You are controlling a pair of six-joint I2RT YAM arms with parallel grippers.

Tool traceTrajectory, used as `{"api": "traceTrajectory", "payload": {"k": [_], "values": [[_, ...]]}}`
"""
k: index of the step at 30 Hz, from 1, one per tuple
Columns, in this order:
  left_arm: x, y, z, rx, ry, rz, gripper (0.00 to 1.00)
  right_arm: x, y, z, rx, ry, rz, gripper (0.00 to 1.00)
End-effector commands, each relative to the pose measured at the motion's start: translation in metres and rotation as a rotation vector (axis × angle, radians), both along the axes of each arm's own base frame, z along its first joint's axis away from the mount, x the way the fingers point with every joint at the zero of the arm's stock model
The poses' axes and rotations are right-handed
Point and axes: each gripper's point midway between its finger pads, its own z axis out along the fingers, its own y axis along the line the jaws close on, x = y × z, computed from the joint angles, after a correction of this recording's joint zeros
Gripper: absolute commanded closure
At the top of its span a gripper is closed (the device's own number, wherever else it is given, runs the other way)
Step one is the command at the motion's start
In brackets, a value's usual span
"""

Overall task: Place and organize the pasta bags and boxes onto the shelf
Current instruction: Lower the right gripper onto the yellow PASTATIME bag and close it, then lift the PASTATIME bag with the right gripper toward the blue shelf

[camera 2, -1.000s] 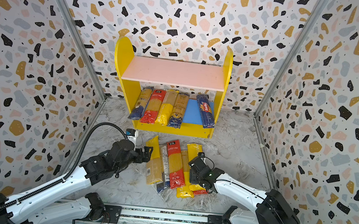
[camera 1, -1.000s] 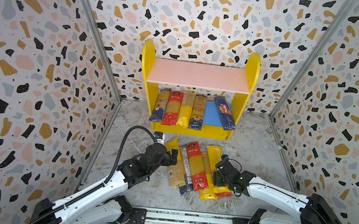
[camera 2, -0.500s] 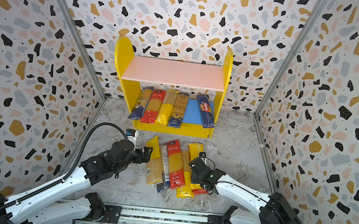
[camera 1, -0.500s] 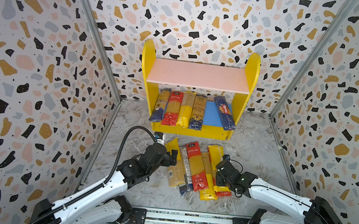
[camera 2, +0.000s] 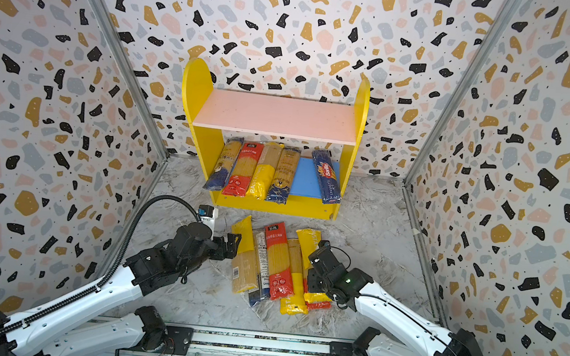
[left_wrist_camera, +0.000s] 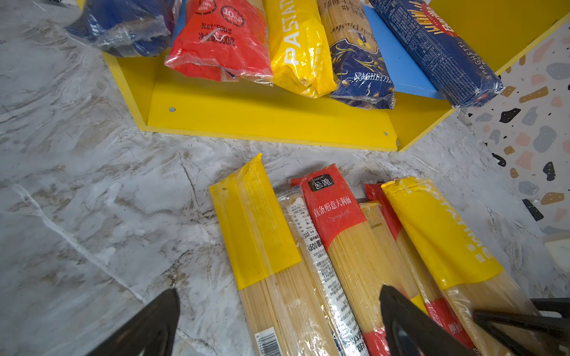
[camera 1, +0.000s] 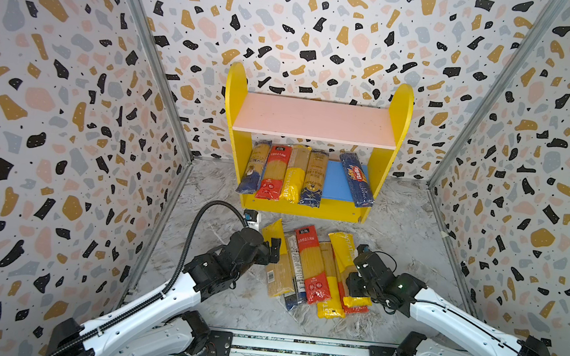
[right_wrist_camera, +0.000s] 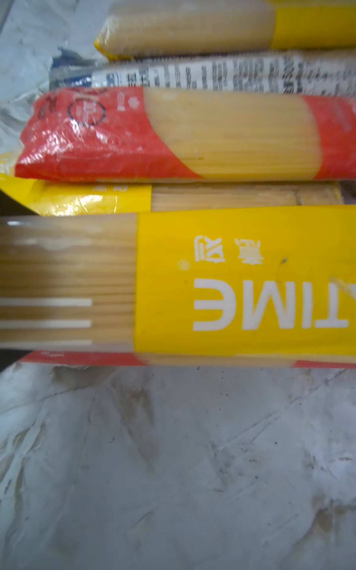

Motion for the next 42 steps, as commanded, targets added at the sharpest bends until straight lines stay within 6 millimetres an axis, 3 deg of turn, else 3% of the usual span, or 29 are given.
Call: {"api": "traceTrajectory", "payload": {"k": [1,9,18,22,34,42], "values": [[0.004,-0.001,0.018,-0.016,-0.037,0.009,0.00,0.024,0.025,0.059,0.168,-0.166,0.041,0.82],[0.007,0.008,0.027,-0.001,-0.060,0.057,0.00,0.032,0.032,0.093,0.193,-0.228,0.063,0.85],[0.008,0.005,0.041,-0.023,-0.069,0.048,0.00,0.040,0.034,0.149,0.215,-0.333,0.087,0.87],[0.009,0.003,0.044,-0.031,-0.071,0.050,0.00,0.050,0.038,0.163,0.204,-0.368,0.092,0.88],[0.015,-0.002,0.042,0.017,-0.081,0.023,0.01,0.133,0.049,0.195,0.131,-0.478,0.016,0.87],[0.022,0.001,0.061,0.049,-0.128,0.037,0.00,0.198,0.051,0.205,0.121,-0.502,-0.036,0.87]]}}
